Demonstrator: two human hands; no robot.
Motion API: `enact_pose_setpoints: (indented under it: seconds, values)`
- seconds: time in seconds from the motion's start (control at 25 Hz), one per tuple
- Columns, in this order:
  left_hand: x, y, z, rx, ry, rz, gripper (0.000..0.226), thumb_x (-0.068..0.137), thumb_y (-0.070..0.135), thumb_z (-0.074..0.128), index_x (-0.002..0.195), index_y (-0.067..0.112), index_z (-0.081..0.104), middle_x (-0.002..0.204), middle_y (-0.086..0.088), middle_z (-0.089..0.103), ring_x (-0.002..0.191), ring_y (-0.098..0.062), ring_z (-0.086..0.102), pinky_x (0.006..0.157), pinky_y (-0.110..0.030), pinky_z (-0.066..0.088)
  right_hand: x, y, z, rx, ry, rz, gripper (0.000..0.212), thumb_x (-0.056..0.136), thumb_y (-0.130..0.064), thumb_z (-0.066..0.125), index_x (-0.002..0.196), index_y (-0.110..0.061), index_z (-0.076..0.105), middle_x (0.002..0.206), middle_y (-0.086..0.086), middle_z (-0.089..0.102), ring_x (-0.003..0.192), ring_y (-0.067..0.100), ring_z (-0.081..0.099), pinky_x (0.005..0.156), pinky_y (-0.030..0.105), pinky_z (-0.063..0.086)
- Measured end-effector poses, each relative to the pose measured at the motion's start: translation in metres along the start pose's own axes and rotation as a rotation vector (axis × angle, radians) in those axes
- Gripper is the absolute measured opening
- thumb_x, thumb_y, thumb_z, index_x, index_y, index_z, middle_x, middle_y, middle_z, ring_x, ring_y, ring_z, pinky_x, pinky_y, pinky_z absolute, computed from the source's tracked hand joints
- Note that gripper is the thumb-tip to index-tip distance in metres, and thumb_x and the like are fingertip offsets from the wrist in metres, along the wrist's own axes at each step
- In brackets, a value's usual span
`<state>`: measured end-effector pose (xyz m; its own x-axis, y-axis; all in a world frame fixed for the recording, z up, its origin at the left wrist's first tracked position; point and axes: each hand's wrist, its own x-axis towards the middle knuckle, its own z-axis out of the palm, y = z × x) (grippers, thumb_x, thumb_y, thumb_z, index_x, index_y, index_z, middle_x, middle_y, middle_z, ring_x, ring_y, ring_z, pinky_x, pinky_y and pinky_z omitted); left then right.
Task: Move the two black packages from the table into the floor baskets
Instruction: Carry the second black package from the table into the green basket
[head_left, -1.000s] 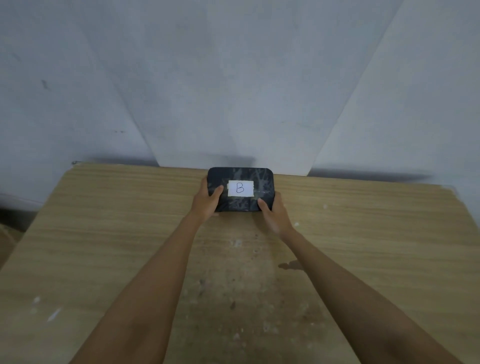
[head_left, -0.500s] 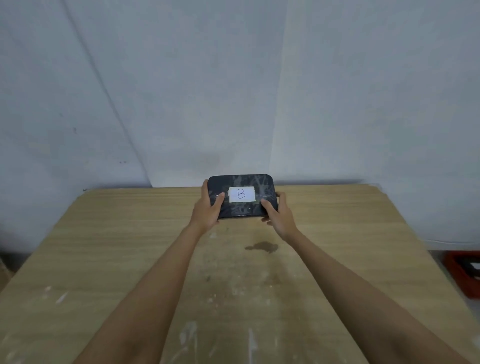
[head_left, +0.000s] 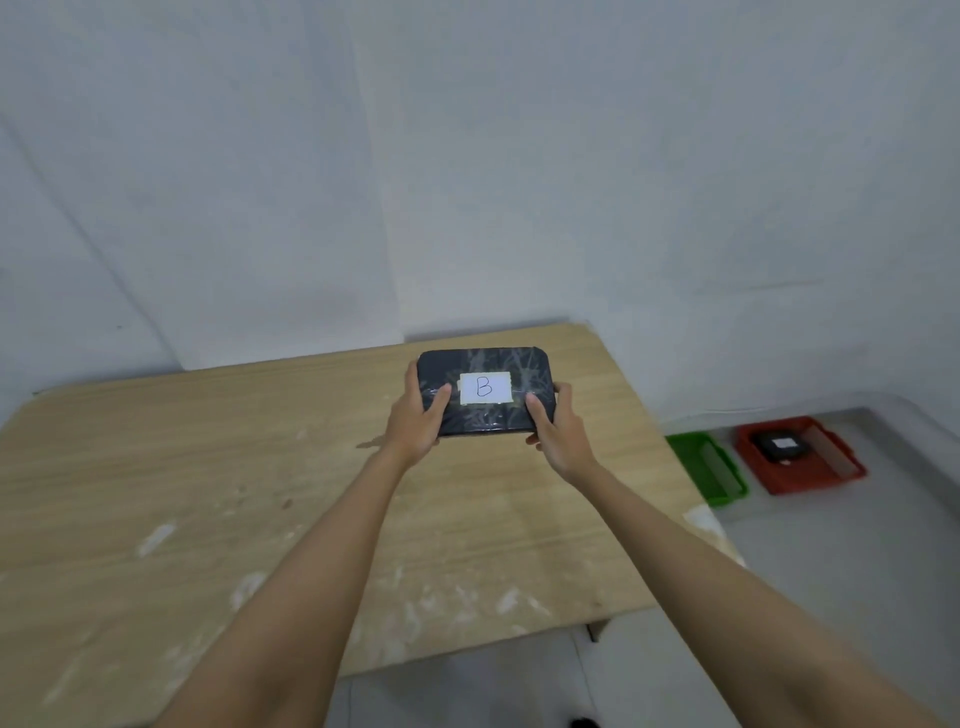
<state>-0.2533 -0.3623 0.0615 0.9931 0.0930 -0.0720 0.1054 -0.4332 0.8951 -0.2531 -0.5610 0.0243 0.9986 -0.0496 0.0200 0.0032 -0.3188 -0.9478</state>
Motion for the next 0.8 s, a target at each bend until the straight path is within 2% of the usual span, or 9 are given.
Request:
enact_pose_setpoints:
  seconds: [0.08, 0.16, 0.24, 0.32, 0.4, 0.56, 0.64, 0.72, 0.8]
  values:
    - [-0.002, 0.024, 0.048, 0.008, -0.034, 0.047, 0.064, 0.095, 0.039, 0.046, 0.149, 0.033, 0.012, 0.118, 0.001, 0.062, 0.103, -0.029, 0.064, 0.08, -0.05, 0.058, -0.003, 0.015, -0.05, -0.013, 0.04, 0.018, 0.038, 0.094, -0.046, 0.041, 0.12, -0.02, 0.031, 0.083, -0.007, 0.06, 0.065, 0.022, 0.062, 0.053, 0.021, 0.046]
    - [-0.003, 0.045, 0.098, 0.0, -0.062, 0.078, 0.063, 0.095, 0.038, 0.045, 0.148, 0.033, 0.013, 0.097, 0.012, 0.063, 0.089, -0.026, 0.065, 0.074, -0.05, 0.06, -0.003, 0.031, -0.101, -0.031, 0.071, 0.033, 0.036, 0.094, -0.046, 0.041, 0.117, -0.02, 0.031, 0.085, -0.003, 0.06, 0.065, 0.022, 0.061, 0.052, 0.02, 0.046]
    - [-0.002, 0.067, 0.156, -0.011, -0.091, 0.083, 0.063, 0.095, 0.039, 0.045, 0.148, 0.035, 0.011, 0.087, 0.009, 0.061, 0.08, -0.025, 0.063, 0.074, -0.051, 0.059, 0.0, 0.051, -0.16, -0.064, 0.092, 0.041, 0.033, 0.095, -0.046, 0.04, 0.113, -0.021, 0.031, 0.089, 0.005, 0.062, 0.069, 0.026, 0.063, 0.054, 0.026, 0.051]
    - [-0.002, 0.09, 0.217, -0.024, -0.11, 0.087, 0.064, 0.095, 0.038, 0.045, 0.149, 0.035, 0.01, 0.09, 0.0, 0.061, 0.082, -0.029, 0.063, 0.076, -0.053, 0.058, 0.004, 0.072, -0.221, -0.092, 0.106, 0.056, 0.036, 0.095, -0.046, 0.04, 0.116, -0.019, 0.032, 0.095, 0.011, 0.064, 0.077, 0.032, 0.066, 0.067, 0.042, 0.057]
    - [-0.004, 0.112, 0.283, -0.053, -0.113, 0.095, 0.065, 0.095, 0.037, 0.045, 0.15, 0.033, 0.01, 0.095, -0.002, 0.062, 0.088, -0.033, 0.065, 0.077, -0.053, 0.058, 0.008, 0.095, -0.285, -0.149, 0.13, 0.07, 0.045, 0.094, -0.047, 0.04, 0.125, -0.014, 0.031, 0.096, 0.013, 0.064, 0.081, 0.035, 0.067, 0.075, 0.049, 0.056]
    - [-0.01, 0.15, 0.401, -0.064, -0.154, 0.087, 0.067, 0.096, 0.036, 0.045, 0.151, 0.027, 0.007, 0.127, -0.011, 0.061, 0.112, -0.033, 0.06, 0.094, -0.052, 0.051, 0.01, 0.142, -0.395, -0.239, 0.172, 0.099, 0.049, 0.095, -0.048, 0.038, 0.128, -0.012, 0.031, 0.095, 0.011, 0.064, 0.074, 0.029, 0.061, 0.069, 0.04, 0.05]
    - [-0.005, 0.163, 0.441, -0.043, -0.165, 0.084, 0.067, 0.096, 0.036, 0.044, 0.151, 0.024, 0.008, 0.136, -0.01, 0.057, 0.121, -0.03, 0.055, 0.103, -0.045, 0.045, 0.014, 0.162, -0.433, -0.222, 0.175, 0.126, 0.048, 0.096, -0.045, 0.039, 0.127, -0.009, 0.031, 0.1, 0.014, 0.064, 0.081, 0.032, 0.063, 0.073, 0.044, 0.052]
    - [0.004, 0.172, 0.471, -0.016, -0.171, 0.088, 0.066, 0.096, 0.036, 0.044, 0.151, 0.023, 0.009, 0.132, -0.009, 0.059, 0.11, -0.024, 0.058, 0.096, -0.033, 0.046, 0.025, 0.179, -0.457, -0.187, 0.182, 0.143, 0.046, 0.097, -0.041, 0.039, 0.126, -0.006, 0.033, 0.106, 0.019, 0.065, 0.087, 0.035, 0.064, 0.079, 0.049, 0.054]
    - [0.019, 0.174, 0.498, 0.012, -0.184, 0.082, 0.067, 0.097, 0.036, 0.043, 0.152, 0.023, 0.008, 0.129, -0.008, 0.062, 0.102, -0.021, 0.059, 0.086, -0.028, 0.043, 0.042, 0.197, -0.472, -0.163, 0.181, 0.169, 0.046, 0.098, -0.039, 0.038, 0.127, -0.004, 0.031, 0.108, 0.022, 0.065, 0.083, 0.032, 0.062, 0.077, 0.046, 0.052]
